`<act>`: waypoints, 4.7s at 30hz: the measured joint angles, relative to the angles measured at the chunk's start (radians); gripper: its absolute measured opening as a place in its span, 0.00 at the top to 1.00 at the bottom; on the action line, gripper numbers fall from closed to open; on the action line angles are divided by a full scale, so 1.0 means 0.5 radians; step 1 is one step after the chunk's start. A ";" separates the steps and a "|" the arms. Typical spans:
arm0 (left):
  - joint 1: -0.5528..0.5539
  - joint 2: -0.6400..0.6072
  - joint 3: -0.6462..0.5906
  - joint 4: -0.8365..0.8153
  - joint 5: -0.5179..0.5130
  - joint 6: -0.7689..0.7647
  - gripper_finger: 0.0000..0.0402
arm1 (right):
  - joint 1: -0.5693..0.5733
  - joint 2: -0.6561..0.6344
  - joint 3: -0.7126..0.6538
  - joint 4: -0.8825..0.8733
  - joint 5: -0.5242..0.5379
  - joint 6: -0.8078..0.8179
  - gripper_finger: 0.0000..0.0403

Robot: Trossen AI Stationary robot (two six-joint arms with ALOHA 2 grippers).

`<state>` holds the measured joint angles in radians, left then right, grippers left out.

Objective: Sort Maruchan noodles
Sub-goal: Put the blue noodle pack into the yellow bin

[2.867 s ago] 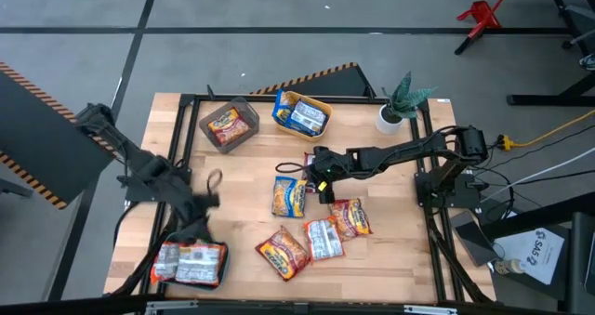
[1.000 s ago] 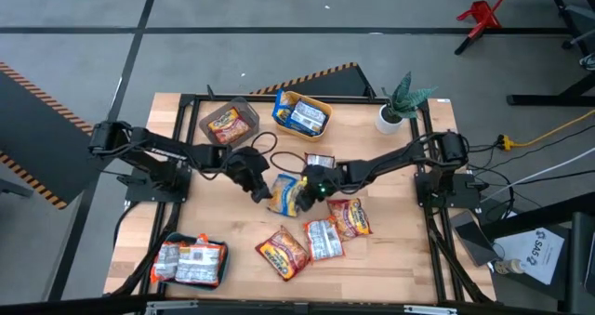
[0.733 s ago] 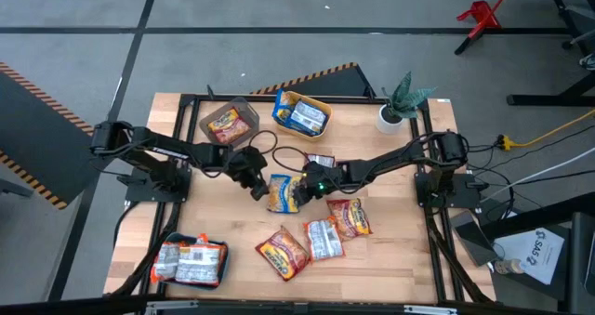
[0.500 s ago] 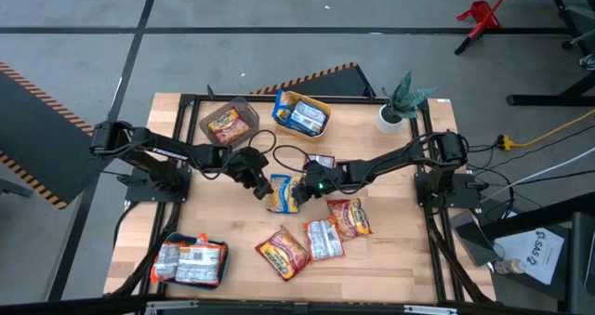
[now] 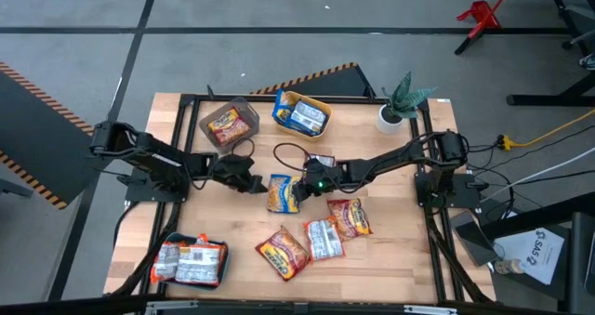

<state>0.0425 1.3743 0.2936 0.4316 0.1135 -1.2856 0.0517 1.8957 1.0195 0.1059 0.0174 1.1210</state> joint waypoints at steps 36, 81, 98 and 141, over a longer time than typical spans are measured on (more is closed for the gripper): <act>-0.041 0.242 -0.008 0.344 0.007 -0.014 0.50 | 0.001 0.001 0.000 -0.005 0.032 -0.093 0.47; -0.139 0.423 -0.002 0.594 -0.275 -0.244 0.43 | 0.001 0.224 0.001 0.424 -0.130 -0.163 0.47; -0.120 0.391 -0.006 0.676 -0.228 -0.258 0.83 | -0.001 0.022 -0.002 0.118 -0.323 -0.326 0.48; 0.361 0.489 0.951 0.675 -1.461 -0.662 0.97 | -0.117 -1.262 0.000 -1.397 0.765 -0.546 0.48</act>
<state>0.2233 1.6188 0.7692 0.7691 -0.6168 -1.6166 -0.0071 1.2648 1.0195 -0.5927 0.4001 0.8480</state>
